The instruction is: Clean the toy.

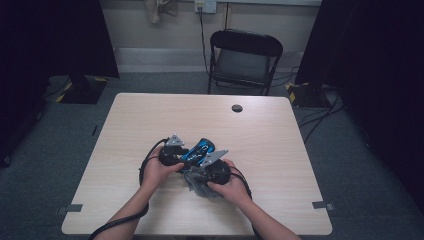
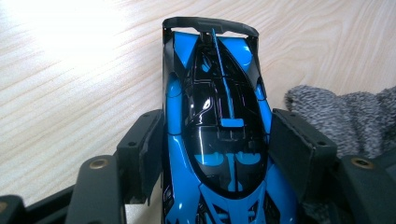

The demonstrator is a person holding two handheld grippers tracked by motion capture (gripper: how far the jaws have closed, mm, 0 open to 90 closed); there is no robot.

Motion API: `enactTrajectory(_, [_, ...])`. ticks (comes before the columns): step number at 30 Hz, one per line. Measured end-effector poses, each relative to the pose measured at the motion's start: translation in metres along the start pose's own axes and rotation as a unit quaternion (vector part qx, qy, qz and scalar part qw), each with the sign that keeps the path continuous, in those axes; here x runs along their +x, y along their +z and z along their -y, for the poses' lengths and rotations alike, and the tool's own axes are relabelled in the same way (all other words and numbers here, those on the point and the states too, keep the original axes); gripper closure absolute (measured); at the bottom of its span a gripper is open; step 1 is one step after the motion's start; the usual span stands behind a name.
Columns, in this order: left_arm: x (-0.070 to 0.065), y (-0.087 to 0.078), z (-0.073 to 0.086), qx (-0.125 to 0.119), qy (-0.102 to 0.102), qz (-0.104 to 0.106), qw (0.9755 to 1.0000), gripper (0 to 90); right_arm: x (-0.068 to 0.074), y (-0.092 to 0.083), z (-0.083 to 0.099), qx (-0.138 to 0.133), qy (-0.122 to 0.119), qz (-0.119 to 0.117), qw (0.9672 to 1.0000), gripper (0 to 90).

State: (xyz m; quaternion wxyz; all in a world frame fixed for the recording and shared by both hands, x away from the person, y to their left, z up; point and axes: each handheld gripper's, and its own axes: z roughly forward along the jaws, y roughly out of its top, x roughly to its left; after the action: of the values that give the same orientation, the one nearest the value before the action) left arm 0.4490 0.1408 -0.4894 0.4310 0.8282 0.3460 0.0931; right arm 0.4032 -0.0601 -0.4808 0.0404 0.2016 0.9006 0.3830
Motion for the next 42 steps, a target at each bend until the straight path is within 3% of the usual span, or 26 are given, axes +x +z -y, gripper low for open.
enactTrajectory(7, [0.0,0.0,0.001,-0.004,0.0,0.0,1.0,36.5,-0.009,0.011,-0.002,-0.008,0.025,-0.008,0.9996,78.7])
enactTrajectory(13, [0.0,0.0,0.001,-0.004,0.0,0.0,1.0,36.5,-0.007,0.011,-0.004,0.0,0.006,0.002,1.0,78.8])
enactTrajectory(42, [-0.001,-0.001,0.002,-0.009,-0.004,-0.001,1.0,36.5,-0.024,0.003,0.001,0.0,0.022,0.023,0.9995,78.6])
